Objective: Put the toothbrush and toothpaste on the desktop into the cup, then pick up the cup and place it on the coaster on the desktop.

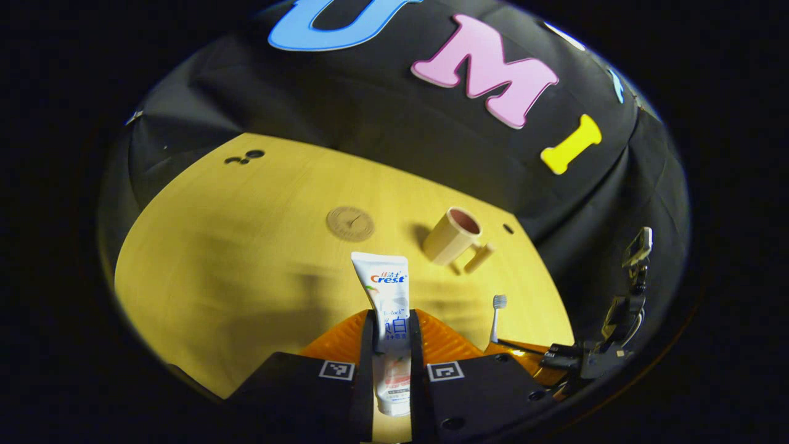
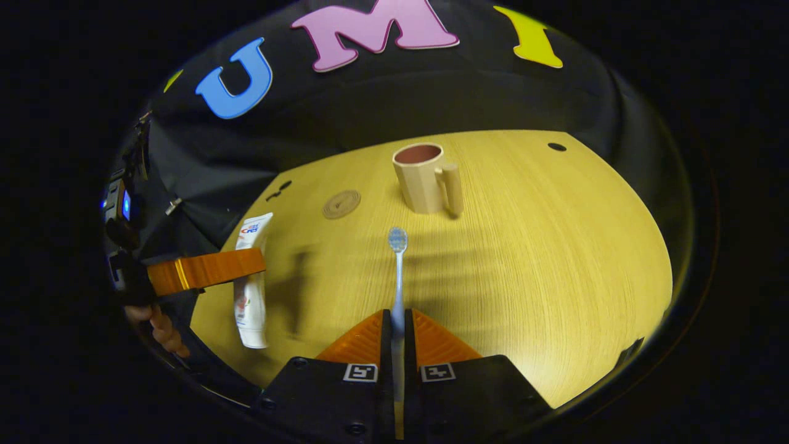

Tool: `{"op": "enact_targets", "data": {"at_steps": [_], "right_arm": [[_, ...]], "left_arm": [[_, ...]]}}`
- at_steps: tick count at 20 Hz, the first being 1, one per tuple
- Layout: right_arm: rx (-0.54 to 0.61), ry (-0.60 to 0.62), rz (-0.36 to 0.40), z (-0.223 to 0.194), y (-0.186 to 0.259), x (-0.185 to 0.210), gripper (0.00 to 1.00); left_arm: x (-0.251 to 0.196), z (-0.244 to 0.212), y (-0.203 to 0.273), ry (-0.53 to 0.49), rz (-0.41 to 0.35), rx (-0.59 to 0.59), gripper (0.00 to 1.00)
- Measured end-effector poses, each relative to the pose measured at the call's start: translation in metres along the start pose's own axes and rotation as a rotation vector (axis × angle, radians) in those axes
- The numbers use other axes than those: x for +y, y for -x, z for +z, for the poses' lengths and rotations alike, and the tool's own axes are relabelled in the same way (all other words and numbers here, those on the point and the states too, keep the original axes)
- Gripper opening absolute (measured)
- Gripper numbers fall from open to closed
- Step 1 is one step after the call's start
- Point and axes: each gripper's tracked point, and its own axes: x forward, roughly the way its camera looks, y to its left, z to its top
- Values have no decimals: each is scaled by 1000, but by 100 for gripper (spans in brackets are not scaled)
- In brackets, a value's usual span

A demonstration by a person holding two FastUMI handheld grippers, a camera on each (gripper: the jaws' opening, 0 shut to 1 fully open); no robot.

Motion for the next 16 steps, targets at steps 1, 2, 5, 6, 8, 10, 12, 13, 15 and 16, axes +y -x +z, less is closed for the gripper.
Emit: {"op": "enact_targets", "data": {"at_steps": [1,2,5,6,8,10,12,13,15,16], "right_arm": [[-41,-12,16,18,3,-1,10],[-78,-23,31,36,8,-4,10],[-175,-41,64,87,22,-11,10],[-204,-40,73,102,22,-14,11],[-259,-51,94,124,22,-16,10],[-299,-60,103,144,19,-24,10],[-334,-46,100,151,22,-28,10],[-346,-33,100,153,20,-31,10],[-375,-15,109,164,12,-39,11],[-380,-21,119,168,7,-43,11]], "left_arm": [[-12,18,-4,2,-22,-45,28],[-26,34,-10,12,-44,-90,33],[-59,82,-24,59,-96,-220,28],[-68,96,-30,67,-110,-261,28],[-83,120,-40,80,-141,-354,28],[-90,134,-53,86,-161,-419,28],[-95,148,-72,84,-165,-464,28],[-98,153,-84,81,-167,-487,28],[-101,164,-103,75,-172,-535,28],[-102,168,-113,69,-172,-558,28]]}}
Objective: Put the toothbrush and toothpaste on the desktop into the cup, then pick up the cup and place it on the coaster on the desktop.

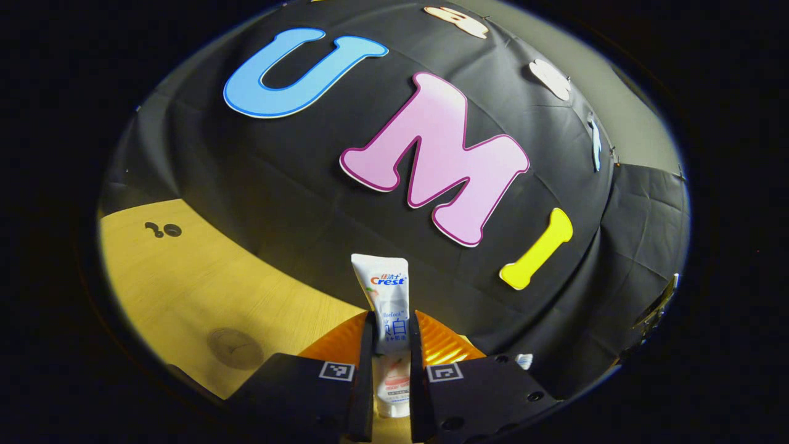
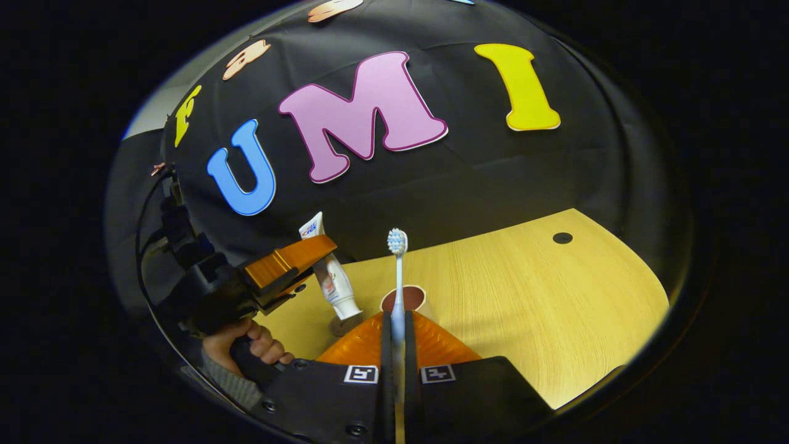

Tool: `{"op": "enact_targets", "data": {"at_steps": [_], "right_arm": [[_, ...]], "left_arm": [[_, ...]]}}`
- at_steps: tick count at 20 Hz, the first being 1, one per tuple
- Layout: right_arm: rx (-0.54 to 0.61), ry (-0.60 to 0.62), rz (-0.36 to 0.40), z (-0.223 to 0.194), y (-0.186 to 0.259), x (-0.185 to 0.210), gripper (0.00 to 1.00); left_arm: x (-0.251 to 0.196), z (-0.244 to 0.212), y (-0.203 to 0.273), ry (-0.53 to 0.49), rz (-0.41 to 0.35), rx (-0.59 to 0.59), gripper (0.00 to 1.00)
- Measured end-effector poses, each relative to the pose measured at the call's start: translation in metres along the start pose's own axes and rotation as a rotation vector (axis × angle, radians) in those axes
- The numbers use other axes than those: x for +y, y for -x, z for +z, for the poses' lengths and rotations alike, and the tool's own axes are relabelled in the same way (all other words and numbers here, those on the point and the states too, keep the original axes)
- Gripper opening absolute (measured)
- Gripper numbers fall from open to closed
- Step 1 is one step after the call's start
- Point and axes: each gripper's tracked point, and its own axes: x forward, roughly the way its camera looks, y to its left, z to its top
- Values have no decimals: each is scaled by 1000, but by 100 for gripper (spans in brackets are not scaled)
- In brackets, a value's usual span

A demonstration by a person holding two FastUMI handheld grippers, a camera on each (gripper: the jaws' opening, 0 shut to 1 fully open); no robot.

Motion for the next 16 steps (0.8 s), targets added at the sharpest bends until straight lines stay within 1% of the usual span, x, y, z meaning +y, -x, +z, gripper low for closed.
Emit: {"op": "enact_targets", "data": {"at_steps": [5,7,9,11,14,16], "right_arm": [[-15,-21,25,2,-26,-17,10],[-27,-31,23,4,-34,-26,11],[-47,-57,25,10,-44,-31,10],[-70,-82,25,18,-53,-38,10],[-106,-121,35,33,-69,-43,10],[-143,-138,52,47,-80,-39,10]], "left_arm": [[12,-29,-40,-91,20,-51,28],[12,-39,-53,-131,10,-69,28],[14,-53,-60,-167,1,-58,28],[21,-67,-65,-199,16,-37,28],[26,-82,-65,-203,17,-10,28],[28,-89,-64,-206,11,2,28]]}}
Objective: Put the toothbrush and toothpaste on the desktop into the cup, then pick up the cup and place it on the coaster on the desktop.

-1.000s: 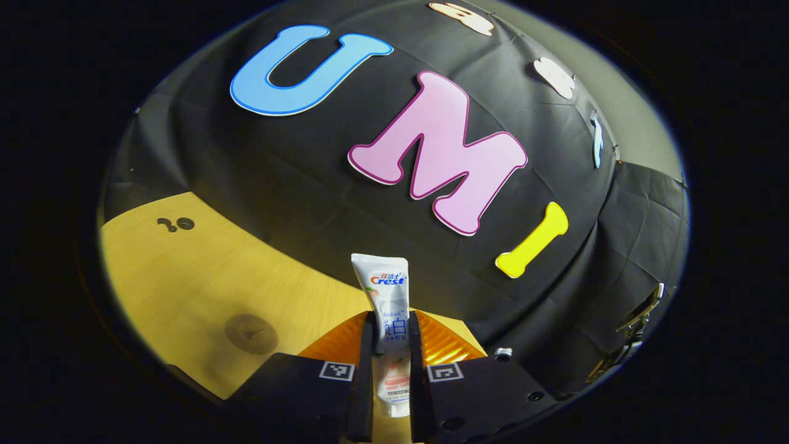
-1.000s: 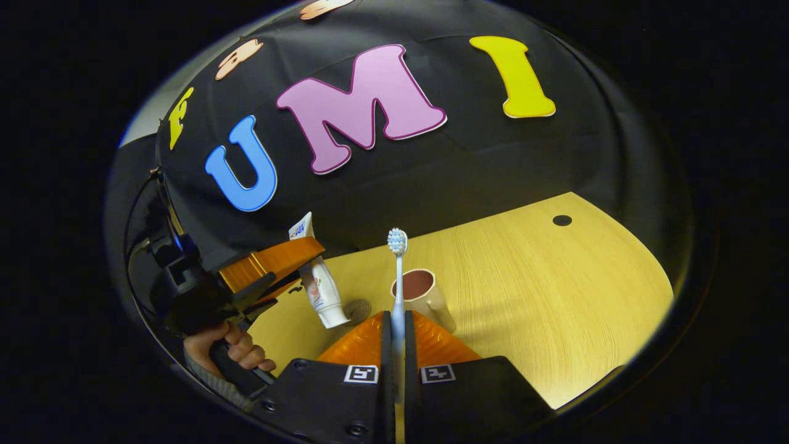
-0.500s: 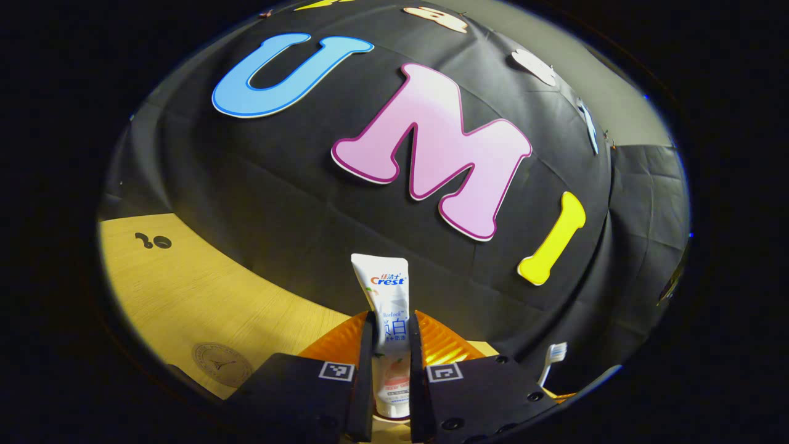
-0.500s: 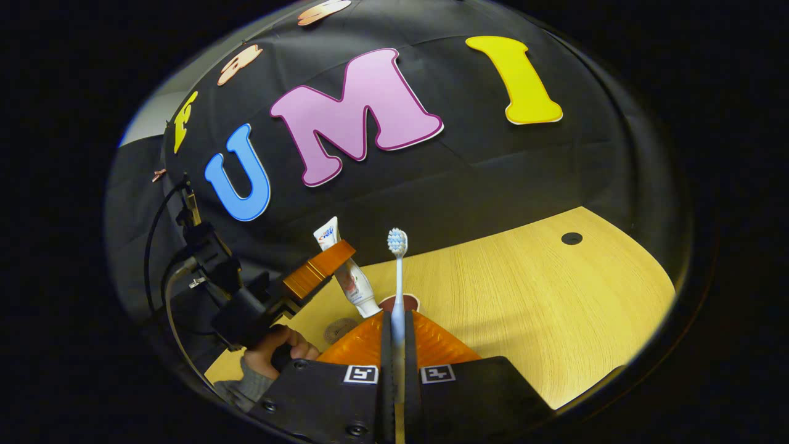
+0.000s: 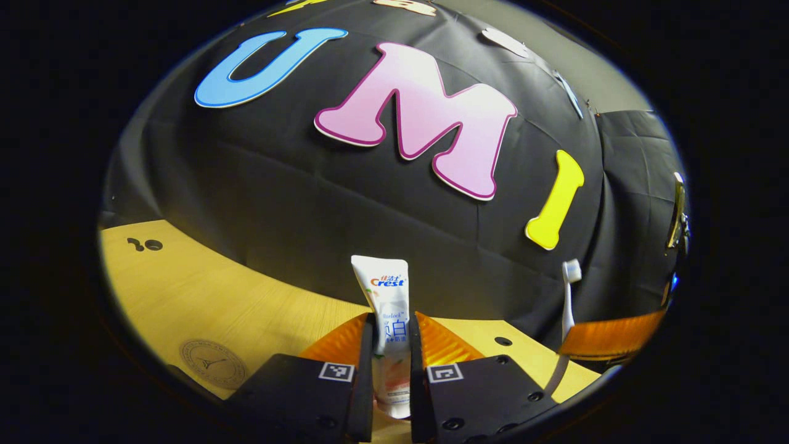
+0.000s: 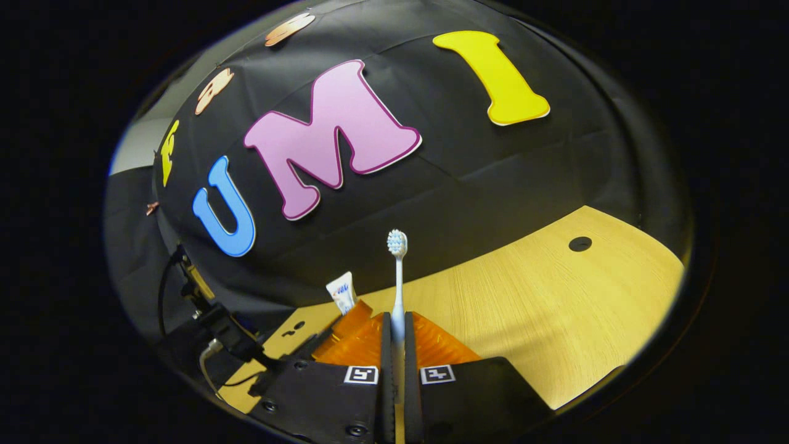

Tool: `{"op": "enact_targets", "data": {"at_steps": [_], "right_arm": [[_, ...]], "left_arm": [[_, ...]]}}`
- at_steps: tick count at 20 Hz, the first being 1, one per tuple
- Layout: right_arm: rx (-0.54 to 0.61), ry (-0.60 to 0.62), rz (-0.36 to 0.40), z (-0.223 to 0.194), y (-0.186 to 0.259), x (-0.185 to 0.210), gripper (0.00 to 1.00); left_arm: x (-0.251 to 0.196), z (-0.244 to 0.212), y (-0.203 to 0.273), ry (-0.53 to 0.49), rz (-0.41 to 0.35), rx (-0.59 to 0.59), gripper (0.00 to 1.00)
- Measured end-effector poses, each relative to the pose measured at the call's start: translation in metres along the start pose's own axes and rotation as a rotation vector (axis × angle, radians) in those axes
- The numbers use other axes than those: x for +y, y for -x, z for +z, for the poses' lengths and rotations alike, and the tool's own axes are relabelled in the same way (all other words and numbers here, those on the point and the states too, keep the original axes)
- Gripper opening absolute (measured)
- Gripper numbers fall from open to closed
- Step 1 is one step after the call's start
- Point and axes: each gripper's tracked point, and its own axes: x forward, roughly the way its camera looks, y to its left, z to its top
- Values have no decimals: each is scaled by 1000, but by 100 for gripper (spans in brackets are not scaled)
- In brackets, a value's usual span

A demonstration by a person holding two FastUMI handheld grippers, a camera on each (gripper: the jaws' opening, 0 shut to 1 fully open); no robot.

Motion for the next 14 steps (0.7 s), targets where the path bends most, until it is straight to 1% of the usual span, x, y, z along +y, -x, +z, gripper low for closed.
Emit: {"op": "enact_targets", "data": {"at_steps": [3,4,5,6,7,8,9,10,12,13,14], "right_arm": [[-50,-2,48,14,-23,15,10],[-59,3,58,15,-32,18,10],[-67,13,63,14,-39,19,10],[-69,21,62,13,-45,18,10],[-68,21,61,10,-52,16,10],[-66,20,57,8,-57,14,10],[-61,24,54,4,-61,11,10],[-57,31,50,1,-63,8,10],[-46,35,55,-6,-66,7,10],[-40,31,60,-8,-67,8,10],[-33,26,66,-12,-70,9,10]], "left_arm": [[0,-13,2,16,-14,27,31],[0,-16,4,23,-16,32,36],[0,-18,5,29,-16,36,32],[1,-23,6,39,-16,47,37],[0,-27,8,55,-21,58,36],[1,-27,10,66,-22,52,36],[-1,-25,14,75,-32,43,43],[-3,-24,17,87,-44,43,39],[5,-26,19,100,-17,45,44],[8,-28,22,108,-11,55,53],[8,-30,26,121,-16,60,56]]}}
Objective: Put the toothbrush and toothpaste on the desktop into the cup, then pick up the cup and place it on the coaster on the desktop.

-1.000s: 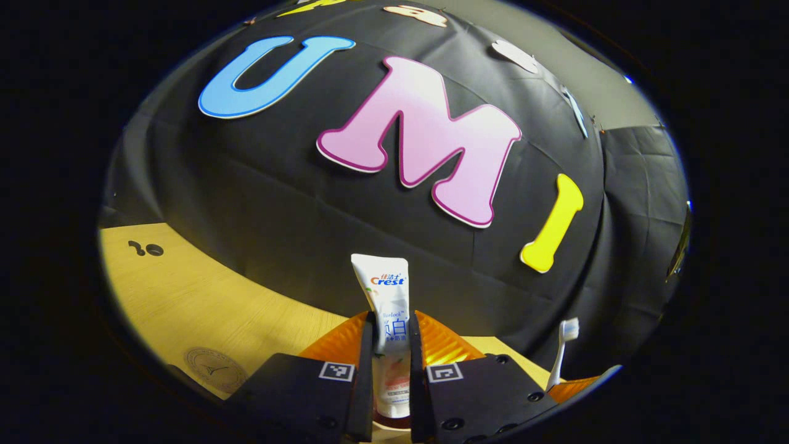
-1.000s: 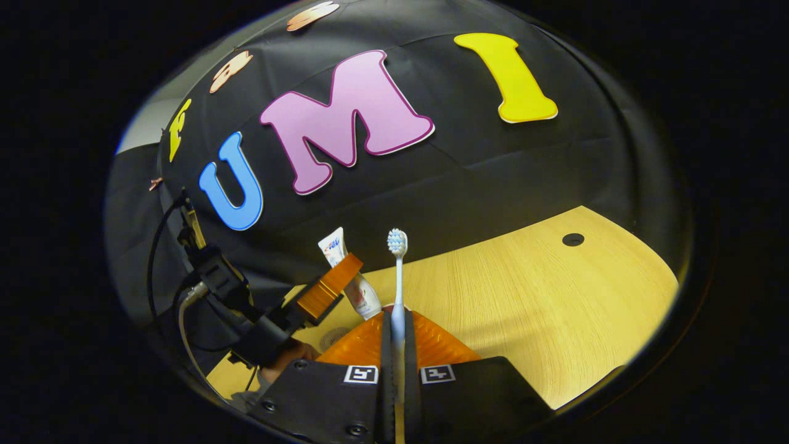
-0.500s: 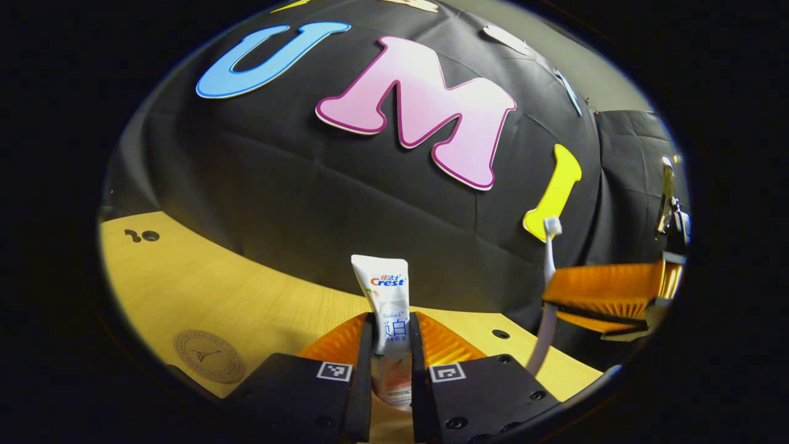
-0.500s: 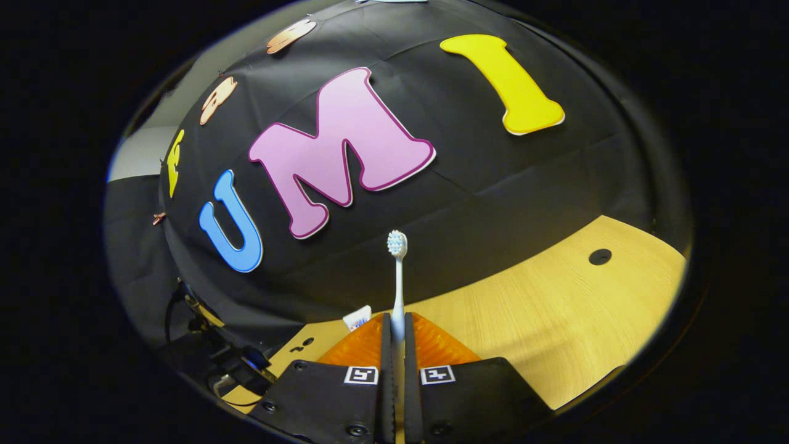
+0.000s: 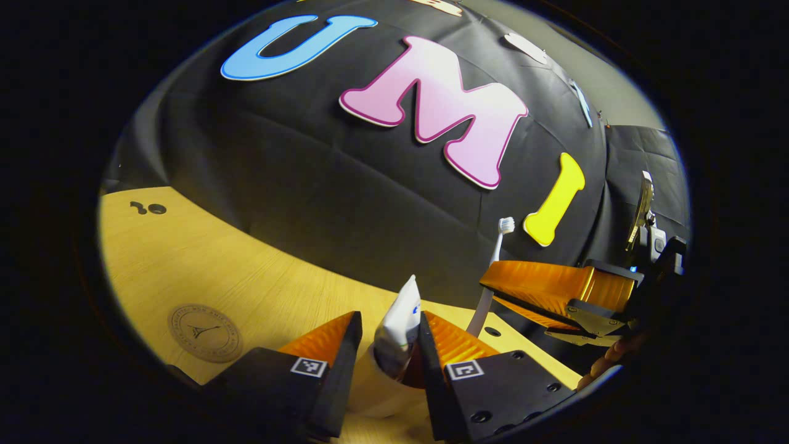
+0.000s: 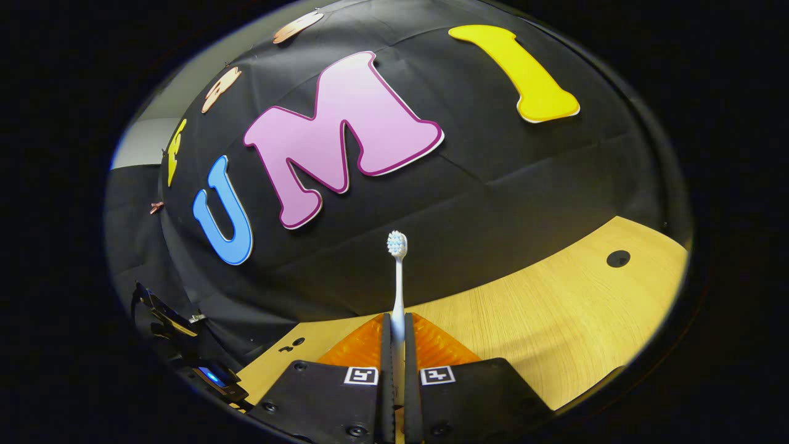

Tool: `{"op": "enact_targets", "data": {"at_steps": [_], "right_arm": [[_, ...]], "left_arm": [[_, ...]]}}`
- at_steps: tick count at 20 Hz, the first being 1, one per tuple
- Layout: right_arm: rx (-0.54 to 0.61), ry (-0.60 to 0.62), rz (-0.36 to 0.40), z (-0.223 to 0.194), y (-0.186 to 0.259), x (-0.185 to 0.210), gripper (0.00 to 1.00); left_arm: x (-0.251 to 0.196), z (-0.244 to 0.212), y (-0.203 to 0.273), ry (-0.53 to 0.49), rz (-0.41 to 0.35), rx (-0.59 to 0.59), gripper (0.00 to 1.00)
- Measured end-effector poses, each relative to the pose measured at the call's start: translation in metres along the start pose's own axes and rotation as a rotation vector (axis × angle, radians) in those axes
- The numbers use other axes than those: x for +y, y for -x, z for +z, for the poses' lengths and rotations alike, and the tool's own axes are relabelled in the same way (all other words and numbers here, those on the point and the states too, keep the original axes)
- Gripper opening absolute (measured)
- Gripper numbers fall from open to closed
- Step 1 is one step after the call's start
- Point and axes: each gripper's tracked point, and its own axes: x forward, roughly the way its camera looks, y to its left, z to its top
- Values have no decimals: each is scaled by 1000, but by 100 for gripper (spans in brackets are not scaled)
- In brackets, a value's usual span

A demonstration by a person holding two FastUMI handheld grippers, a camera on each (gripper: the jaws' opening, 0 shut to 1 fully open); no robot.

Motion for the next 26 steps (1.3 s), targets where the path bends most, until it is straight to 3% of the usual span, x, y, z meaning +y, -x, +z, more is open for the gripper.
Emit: {"op": "enact_targets", "data": {"at_steps": [2,3,4,10,19,26], "right_arm": [[17,3,7,-9,-3,2,10],[28,12,5,-15,-4,1,10],[38,20,6,-19,-5,2,10],[98,79,5,-46,-4,2,10],[128,125,-20,-71,7,-5,11],[177,119,6,-73,24,-1,27]], "left_arm": [[-1,-1,8,21,-12,5,60],[-2,-1,12,26,-12,8,69],[-1,-1,15,29,-8,9,60],[-2,24,40,91,-6,-39,62],[15,18,76,70,47,-15,62],[24,4,93,69,76,22,61]]}}
